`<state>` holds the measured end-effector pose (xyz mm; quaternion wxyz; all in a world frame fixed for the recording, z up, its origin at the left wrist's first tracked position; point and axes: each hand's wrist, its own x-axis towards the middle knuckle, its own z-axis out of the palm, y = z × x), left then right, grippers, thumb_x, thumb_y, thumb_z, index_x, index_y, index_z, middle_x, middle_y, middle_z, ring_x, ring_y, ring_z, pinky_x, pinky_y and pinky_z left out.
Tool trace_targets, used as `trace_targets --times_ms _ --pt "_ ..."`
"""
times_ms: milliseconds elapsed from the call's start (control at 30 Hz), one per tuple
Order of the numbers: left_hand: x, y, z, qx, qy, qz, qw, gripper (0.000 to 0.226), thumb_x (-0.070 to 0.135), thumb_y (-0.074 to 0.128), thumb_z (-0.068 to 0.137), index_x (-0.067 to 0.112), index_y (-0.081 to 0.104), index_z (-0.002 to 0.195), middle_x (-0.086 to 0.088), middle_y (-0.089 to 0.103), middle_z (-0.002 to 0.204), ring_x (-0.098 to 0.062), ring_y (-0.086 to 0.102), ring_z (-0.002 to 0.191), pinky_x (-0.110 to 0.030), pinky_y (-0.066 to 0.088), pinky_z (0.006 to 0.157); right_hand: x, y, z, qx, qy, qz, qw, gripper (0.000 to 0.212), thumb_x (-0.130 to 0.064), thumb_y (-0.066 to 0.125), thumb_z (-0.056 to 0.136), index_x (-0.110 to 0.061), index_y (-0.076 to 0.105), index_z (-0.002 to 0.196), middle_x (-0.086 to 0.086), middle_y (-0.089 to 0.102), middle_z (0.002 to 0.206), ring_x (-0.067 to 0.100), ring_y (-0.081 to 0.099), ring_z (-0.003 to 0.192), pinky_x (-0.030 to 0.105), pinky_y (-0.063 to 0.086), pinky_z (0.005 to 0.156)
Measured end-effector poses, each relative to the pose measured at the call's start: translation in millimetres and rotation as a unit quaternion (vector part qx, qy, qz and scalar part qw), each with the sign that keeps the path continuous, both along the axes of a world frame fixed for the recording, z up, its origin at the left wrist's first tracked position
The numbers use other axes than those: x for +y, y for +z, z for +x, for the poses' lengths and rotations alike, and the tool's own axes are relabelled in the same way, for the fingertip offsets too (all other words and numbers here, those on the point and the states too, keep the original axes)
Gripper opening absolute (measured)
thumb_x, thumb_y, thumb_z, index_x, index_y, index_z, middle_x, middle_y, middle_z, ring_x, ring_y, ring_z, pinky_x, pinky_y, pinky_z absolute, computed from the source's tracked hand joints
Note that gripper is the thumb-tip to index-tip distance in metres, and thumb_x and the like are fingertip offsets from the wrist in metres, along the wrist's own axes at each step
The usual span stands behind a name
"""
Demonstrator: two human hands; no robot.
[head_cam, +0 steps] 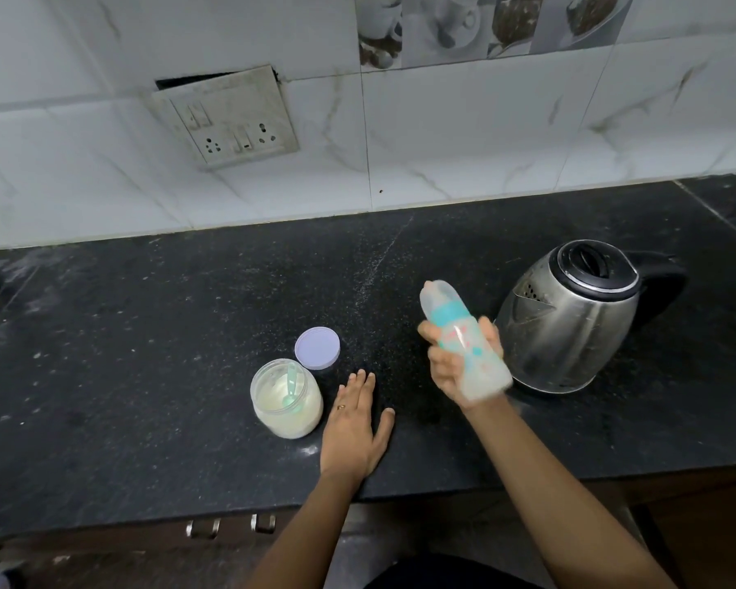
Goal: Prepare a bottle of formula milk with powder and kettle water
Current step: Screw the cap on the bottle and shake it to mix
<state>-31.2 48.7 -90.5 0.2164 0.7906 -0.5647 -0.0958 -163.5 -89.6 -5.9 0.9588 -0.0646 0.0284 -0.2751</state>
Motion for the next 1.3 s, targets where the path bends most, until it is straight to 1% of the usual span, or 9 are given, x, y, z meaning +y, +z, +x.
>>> trace_targets --times_ms 200,367,500,667,800,933,1067,1200,1300 --pt "-2 -1 2 -0.005 0.002 0.002 1.000 0.072 0.056 0.022 0.091 0.015 0.027 0.150 -0.002 0.024 0.158 -0.011 0.011 0.147 -0.022 -0.004 0.118 -4 -13 0 0.012 -0.005 0.058 0.998 0.059 -0.021 0.076 0.077 0.003 0.046 0.122 0.021 0.058 0.105 0.027 0.066 0.079 0.036 0.060 0.069" --pt "-1 -1 0 -0.002 -0.001 0.001 1.000 0.073 0.056 0.021 0.090 0.015 0.027 0.150 -0.002 0.024 0.158 -0.011 0.011 0.147 -0.022 -0.004 0.118 -1 -1 -5 0.008 0.016 -0.104 0.994 0.050 -0.024 0.064 0.084 0.002 0.042 0.120 0.020 0.056 0.110 0.025 0.065 0.076 0.031 0.056 0.063" --pt "-2 -2 1 -0.001 0.002 0.003 1.000 0.072 0.056 0.021 0.090 0.016 0.027 0.150 -0.003 0.024 0.158 -0.012 0.011 0.147 -0.023 -0.003 0.118 -8 -6 3 0.000 -0.023 0.061 0.998 0.065 -0.015 0.076 0.073 -0.002 0.041 0.126 0.019 0.059 0.104 0.025 0.065 0.078 0.038 0.057 0.067" --pt "-2 -3 1 -0.001 0.002 0.001 1.000 0.071 0.055 0.024 0.091 0.014 0.029 0.149 -0.003 0.026 0.157 -0.013 0.014 0.147 -0.024 -0.001 0.119 0 8 0 0.013 0.005 -0.108 0.994 0.049 -0.021 0.062 0.083 0.005 0.046 0.121 0.020 0.053 0.110 0.025 0.062 0.075 0.032 0.054 0.064" --pt "-2 -3 1 -0.005 0.001 0.002 1.000 0.071 0.054 0.023 0.092 0.014 0.028 0.150 -0.004 0.026 0.157 -0.013 0.013 0.147 -0.024 -0.002 0.119 -9 4 3 0.013 -0.019 0.032 0.999 0.064 -0.020 0.075 0.076 -0.001 0.042 0.128 0.019 0.058 0.107 0.026 0.064 0.080 0.037 0.056 0.068" --pt "-2 -3 1 -0.004 0.001 0.000 1.000 0.070 0.054 0.024 0.092 0.014 0.029 0.150 -0.004 0.026 0.157 -0.012 0.013 0.147 -0.023 -0.002 0.118 -2 9 5 0.034 -0.009 -0.064 0.997 0.051 -0.027 0.063 0.086 0.002 0.047 0.126 0.018 0.054 0.112 0.023 0.060 0.078 0.031 0.053 0.067" --pt "-2 -4 2 -0.003 0.002 -0.001 1.000 0.069 0.054 0.025 0.092 0.015 0.029 0.149 -0.004 0.026 0.157 -0.012 0.013 0.147 -0.024 -0.001 0.119 -5 6 6 0.028 -0.054 0.042 0.997 0.071 -0.017 0.080 0.071 -0.001 0.045 0.130 0.017 0.059 0.110 0.025 0.064 0.084 0.037 0.057 0.071" --pt "-1 -4 1 -0.003 0.002 -0.003 1.000 0.071 0.055 0.023 0.092 0.014 0.029 0.149 -0.004 0.026 0.157 -0.013 0.014 0.147 -0.023 -0.002 0.118 -1 -4 0 0.029 -0.013 -0.051 0.998 0.049 -0.023 0.065 0.083 0.001 0.045 0.122 0.017 0.053 0.110 0.024 0.061 0.078 0.031 0.054 0.068" --pt "-2 -4 1 -0.005 0.000 -0.001 1.000 0.071 0.055 0.023 0.092 0.014 0.028 0.150 -0.004 0.025 0.158 -0.013 0.013 0.147 -0.024 -0.001 0.119 1 3 2 0.039 -0.035 -0.001 0.999 0.067 -0.017 0.076 0.074 0.000 0.043 0.130 0.016 0.055 0.110 0.025 0.063 0.083 0.036 0.057 0.071"
